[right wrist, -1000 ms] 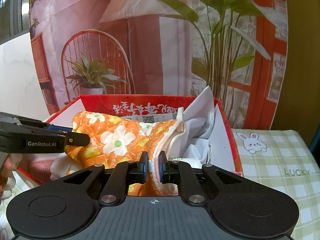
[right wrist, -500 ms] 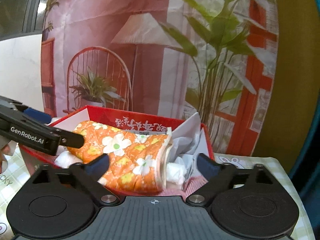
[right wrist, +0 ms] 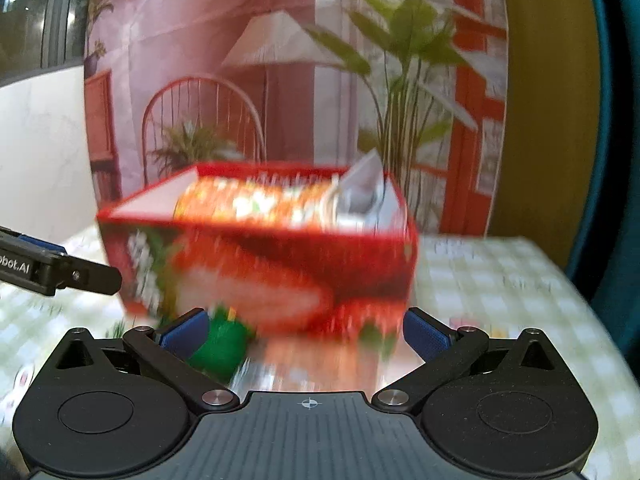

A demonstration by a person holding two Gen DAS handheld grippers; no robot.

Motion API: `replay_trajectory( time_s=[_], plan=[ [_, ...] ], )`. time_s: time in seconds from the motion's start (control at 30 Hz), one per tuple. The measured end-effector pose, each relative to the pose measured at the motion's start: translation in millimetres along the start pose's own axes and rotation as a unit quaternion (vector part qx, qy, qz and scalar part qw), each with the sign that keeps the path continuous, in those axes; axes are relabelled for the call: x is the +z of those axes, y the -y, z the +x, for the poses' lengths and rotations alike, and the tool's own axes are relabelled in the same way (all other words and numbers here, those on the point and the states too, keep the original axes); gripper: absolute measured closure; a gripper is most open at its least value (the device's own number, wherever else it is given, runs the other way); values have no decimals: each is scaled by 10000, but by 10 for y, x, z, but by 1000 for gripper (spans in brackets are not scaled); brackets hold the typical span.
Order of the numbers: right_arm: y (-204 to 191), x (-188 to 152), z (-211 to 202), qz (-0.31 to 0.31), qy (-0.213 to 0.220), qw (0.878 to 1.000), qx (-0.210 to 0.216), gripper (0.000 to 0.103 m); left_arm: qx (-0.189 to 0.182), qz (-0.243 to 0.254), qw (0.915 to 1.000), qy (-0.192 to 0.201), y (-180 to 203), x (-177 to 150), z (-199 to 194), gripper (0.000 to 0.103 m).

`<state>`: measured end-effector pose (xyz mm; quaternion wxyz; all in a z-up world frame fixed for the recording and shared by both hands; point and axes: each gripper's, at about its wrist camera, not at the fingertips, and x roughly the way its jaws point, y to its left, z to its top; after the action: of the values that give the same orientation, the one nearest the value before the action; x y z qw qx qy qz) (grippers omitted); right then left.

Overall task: Organize soft objects
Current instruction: 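Lower the orange floral pillow into the red box and open both grippers, then move both grippers down to the black eye mask on the table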

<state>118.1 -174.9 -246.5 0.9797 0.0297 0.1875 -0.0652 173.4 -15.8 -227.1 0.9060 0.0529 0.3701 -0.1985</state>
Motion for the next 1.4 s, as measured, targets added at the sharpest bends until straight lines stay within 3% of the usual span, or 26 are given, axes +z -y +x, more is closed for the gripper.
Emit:
replay_trajectory(
  time_s=[0.3, 0.5, 0.83, 1.4],
  plan=[
    [-80, -436, -55, 95, -968, 9952, 106, 0, 88, 13, 9955, -938, 66, -507, 144, 0],
    [-162, -579, 83, -140, -1447, 9893, 126, 0, 162, 40, 9924, -1219, 47, -632, 272, 0],
    [-172, -621, 190, -177, -1393, 9898, 243, 0, 242, 165, 9956, -895, 69, -653, 355, 0],
    [-183, -647, 220, -151, -1160, 9928, 258, 0, 213, 200, 9969, -726, 75, -647, 348, 0]
  ],
)
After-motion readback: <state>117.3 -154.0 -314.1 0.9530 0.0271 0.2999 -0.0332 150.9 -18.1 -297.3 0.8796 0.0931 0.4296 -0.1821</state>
